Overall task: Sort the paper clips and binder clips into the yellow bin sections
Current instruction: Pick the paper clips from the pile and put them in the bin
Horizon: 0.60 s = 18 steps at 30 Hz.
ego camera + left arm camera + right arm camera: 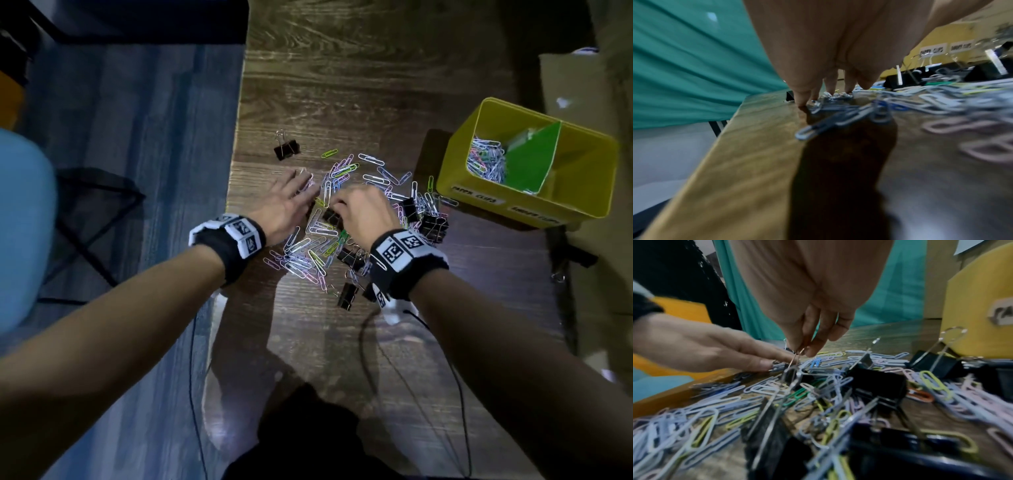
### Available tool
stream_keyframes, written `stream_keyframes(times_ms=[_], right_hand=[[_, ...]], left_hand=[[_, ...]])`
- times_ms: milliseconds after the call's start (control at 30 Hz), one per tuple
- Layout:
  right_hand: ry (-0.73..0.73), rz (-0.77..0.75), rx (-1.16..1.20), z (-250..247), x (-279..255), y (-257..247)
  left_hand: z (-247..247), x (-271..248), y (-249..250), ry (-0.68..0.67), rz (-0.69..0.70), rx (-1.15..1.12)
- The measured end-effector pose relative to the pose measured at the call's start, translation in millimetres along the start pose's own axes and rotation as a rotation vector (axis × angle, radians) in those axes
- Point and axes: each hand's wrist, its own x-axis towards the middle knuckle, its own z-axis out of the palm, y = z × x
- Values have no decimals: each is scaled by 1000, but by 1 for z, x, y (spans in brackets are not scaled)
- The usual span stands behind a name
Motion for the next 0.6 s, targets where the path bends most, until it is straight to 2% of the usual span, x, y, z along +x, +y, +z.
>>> stream_keyframes(times_ms=[100, 200, 267, 333, 433, 500, 600], right_hand=[[23, 101, 10, -9, -6, 16], [93, 154, 65, -15, -16, 25], [82, 91, 29, -12, -28, 18], [1, -36, -30, -2, -48, 1], [-193, -174, -215, 24, -80, -22], [-216, -152, -292, 40, -95, -23], [-168, -74, -363, 49, -104, -9]], left_hand=[[15, -30, 9, 14, 38, -37], [23, -52, 25, 45, 8, -43], [18, -49, 34, 98, -42, -99], [11, -34, 37, 136, -53, -122], [12, -15, 37, 8, -15, 19], [23, -18, 37, -60, 14, 130], [37, -39, 39, -35, 25, 135]])
